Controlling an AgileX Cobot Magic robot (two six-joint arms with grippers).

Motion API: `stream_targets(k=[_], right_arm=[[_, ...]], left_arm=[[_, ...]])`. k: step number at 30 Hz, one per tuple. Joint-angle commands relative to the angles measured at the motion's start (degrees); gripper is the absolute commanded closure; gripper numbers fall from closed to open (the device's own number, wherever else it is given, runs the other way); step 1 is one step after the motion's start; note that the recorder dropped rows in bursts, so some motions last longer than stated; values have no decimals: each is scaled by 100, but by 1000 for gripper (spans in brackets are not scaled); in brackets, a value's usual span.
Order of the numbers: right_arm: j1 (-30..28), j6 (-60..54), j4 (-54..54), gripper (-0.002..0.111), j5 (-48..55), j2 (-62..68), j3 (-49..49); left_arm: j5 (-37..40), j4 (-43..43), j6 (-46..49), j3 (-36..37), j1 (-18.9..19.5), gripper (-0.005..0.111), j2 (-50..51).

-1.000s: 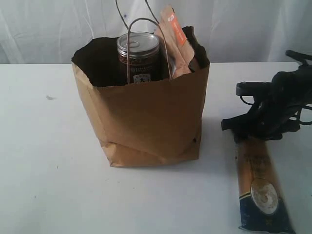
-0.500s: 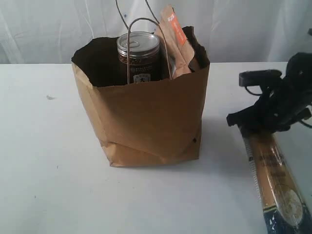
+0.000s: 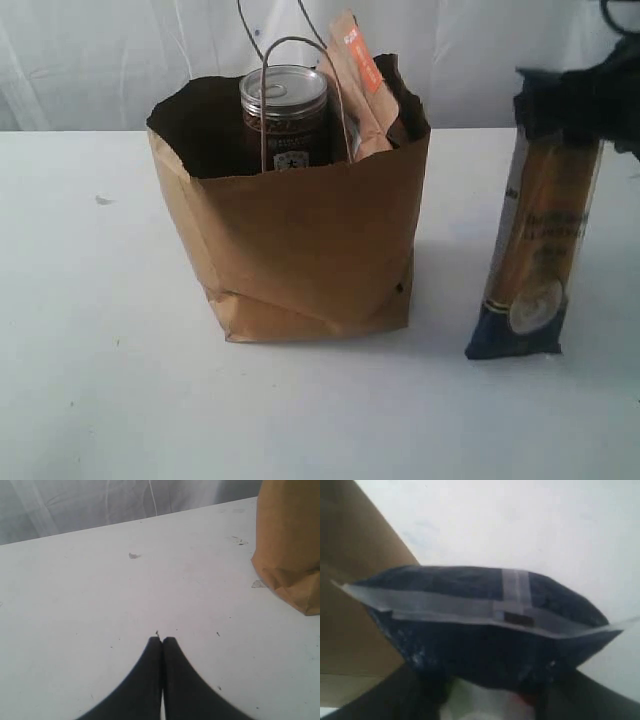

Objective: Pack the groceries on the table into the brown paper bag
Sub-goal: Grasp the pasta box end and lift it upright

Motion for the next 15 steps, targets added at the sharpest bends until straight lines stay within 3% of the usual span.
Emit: stream_targets(k=[1,15], right_arm=[[215,-385,462,108,16,-751,-564],[844,-125,552,108,836,-962,-2915]], left_arm=[[-17,-3,-7,24,18,107,-29],[-17,-3,-7,24,18,107,-29]])
